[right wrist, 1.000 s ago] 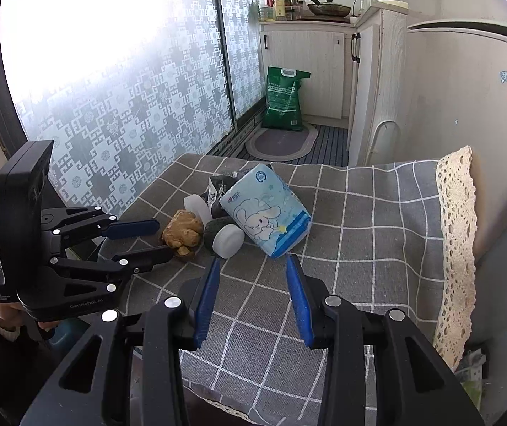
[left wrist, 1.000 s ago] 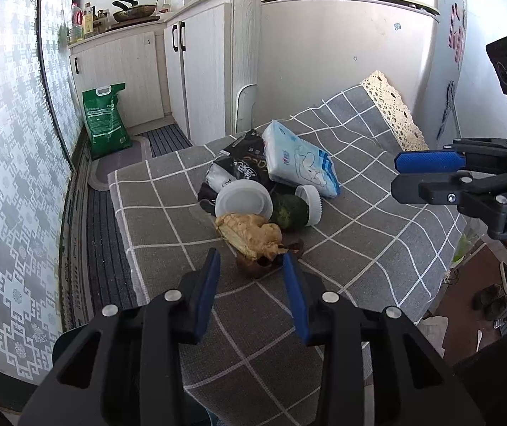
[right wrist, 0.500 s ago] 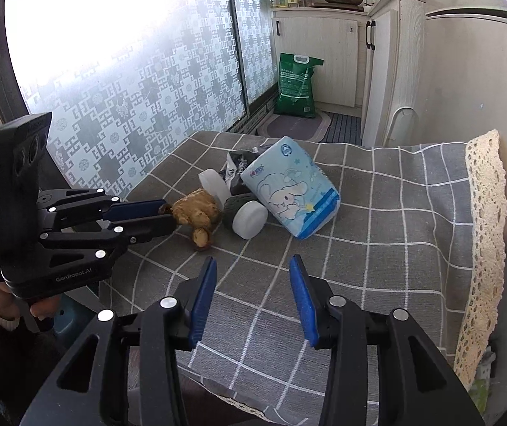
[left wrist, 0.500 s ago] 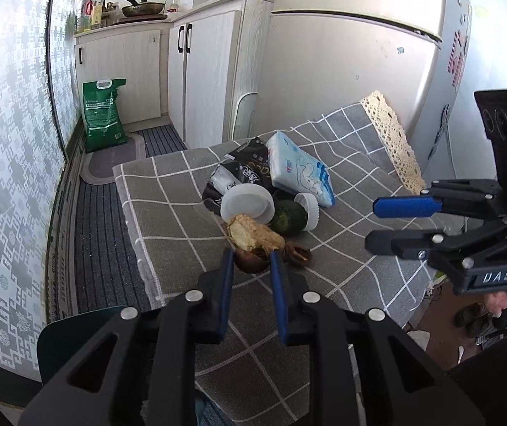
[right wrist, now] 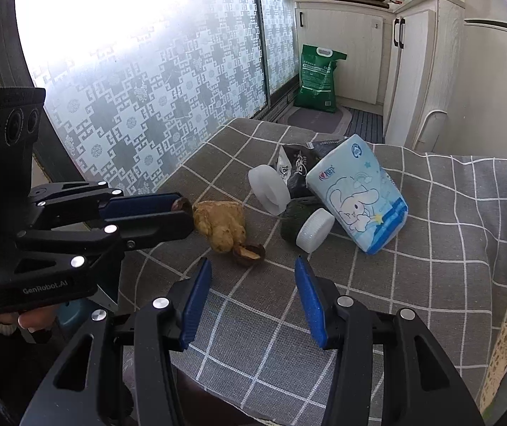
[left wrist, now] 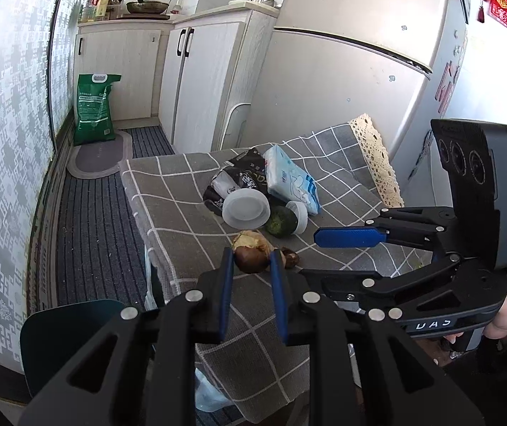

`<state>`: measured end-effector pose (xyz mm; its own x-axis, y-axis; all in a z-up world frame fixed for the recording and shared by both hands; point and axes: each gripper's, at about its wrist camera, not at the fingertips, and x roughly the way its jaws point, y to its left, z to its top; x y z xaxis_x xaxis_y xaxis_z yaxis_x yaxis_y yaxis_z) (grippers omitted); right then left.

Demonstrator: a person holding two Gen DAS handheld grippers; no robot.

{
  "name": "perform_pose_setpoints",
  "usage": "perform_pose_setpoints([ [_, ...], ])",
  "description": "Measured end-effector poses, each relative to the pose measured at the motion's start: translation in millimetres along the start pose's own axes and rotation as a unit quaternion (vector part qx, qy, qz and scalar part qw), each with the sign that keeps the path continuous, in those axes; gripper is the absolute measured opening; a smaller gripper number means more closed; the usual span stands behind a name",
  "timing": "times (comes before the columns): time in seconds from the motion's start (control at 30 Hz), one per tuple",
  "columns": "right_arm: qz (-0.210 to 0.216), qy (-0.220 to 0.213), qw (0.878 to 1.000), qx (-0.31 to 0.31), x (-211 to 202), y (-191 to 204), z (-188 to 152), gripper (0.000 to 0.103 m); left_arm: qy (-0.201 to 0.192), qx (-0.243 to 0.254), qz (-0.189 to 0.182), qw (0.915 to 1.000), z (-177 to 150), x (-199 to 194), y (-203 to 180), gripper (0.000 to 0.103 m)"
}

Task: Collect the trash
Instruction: 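Grasp the brown nut shell with the left tool while the right tool grasps the bread chunk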

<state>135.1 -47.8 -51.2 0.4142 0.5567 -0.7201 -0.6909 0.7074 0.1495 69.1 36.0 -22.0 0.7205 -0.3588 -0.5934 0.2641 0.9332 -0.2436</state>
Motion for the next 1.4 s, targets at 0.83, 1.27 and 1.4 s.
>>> perform_pose_setpoints([
  [0.83, 0.014, 0.008, 1.000, 0.004, 8, -1, 2, 0.011, -0.013, -0.015, -0.015, 0.9997, -4, -11, 10, 0.022],
  [1.27, 0.049, -0.022, 0.998, 0.032, -3, -1, 7, 0.044, -0.047, -0.038, -0.001, 0.9982, -2, -28, 24, 0.022],
  [1.4, 0.068, -0.003, 0.997, 0.041, 9, 9, 7, 0.044, -0.052, -0.041, 0.003, 0.9978, -4, -34, 30, 0.022],
])
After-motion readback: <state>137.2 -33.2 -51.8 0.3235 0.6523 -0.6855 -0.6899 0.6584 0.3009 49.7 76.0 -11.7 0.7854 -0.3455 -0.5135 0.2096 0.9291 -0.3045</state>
